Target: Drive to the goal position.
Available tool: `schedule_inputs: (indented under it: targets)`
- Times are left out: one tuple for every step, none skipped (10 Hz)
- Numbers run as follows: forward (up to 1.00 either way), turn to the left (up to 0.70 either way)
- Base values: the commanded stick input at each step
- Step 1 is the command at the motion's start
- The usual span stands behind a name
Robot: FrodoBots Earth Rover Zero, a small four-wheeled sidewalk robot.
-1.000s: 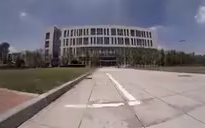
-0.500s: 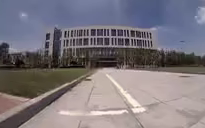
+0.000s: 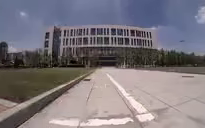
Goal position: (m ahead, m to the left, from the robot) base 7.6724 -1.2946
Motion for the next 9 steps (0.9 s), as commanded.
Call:
schedule_inputs:
  targets:
    - [0.50, -0.02]
    - [0.50, 0.00]
    - [0.50, 0.00]
    - [0.50, 0.00]
    - [0.50, 0.00]
    - [0.50, 0.00]
    - [0.50, 0.00]
    - [0.50, 0.00]
    - [0.50, 0.00]
